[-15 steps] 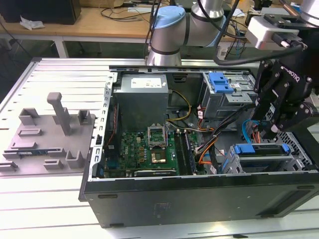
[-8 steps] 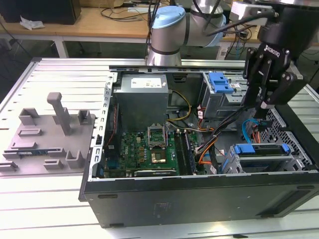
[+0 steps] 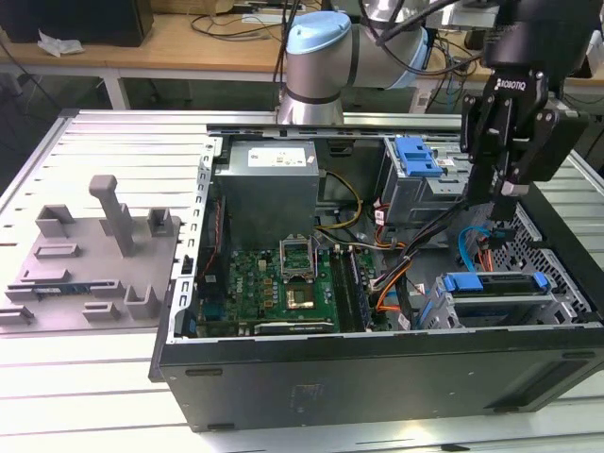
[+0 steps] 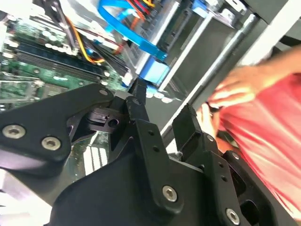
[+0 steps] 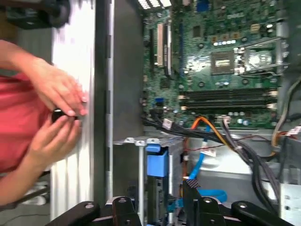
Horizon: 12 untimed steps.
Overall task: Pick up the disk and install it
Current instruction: 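Insert the first disk wire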
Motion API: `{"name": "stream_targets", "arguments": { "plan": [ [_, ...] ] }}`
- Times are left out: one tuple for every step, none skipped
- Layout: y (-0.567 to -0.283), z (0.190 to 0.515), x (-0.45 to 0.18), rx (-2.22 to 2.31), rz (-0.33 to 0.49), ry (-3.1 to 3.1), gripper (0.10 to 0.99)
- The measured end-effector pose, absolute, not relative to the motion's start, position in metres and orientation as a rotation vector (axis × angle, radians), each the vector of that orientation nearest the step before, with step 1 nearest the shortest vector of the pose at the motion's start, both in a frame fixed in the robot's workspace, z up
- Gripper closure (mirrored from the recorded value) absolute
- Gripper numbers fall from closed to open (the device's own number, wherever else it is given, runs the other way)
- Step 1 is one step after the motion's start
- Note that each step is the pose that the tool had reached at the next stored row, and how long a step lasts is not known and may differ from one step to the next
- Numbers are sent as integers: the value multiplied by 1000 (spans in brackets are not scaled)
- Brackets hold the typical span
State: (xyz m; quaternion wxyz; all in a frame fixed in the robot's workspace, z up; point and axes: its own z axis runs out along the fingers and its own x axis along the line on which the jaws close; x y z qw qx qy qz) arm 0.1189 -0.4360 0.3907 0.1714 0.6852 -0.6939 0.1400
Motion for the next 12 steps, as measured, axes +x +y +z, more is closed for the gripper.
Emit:
{"name": "stream_targets", "arguments": {
  "plan": [
    [-433,390,119,1925,427,-1951,584],
    [-432,390,119,1911,448,-1937,584],
    [-432,390,119,1907,453,-1934,584],
    [-432,390,119,1907,453,-1934,584],
    [-432,390,119,1907,453,-1934,584],
    [-431,390,121,1907,453,-1934,584],
    [-431,390,127,1907,453,-1934,584],
    [-430,390,132,1907,453,-1934,584],
    [-430,390,136,1907,453,-1934,584],
    [-430,389,140,1907,453,-1934,584],
    [-430,388,143,1907,452,-1934,584],
    [-429,388,145,1908,453,-1934,584]
  ]
}}
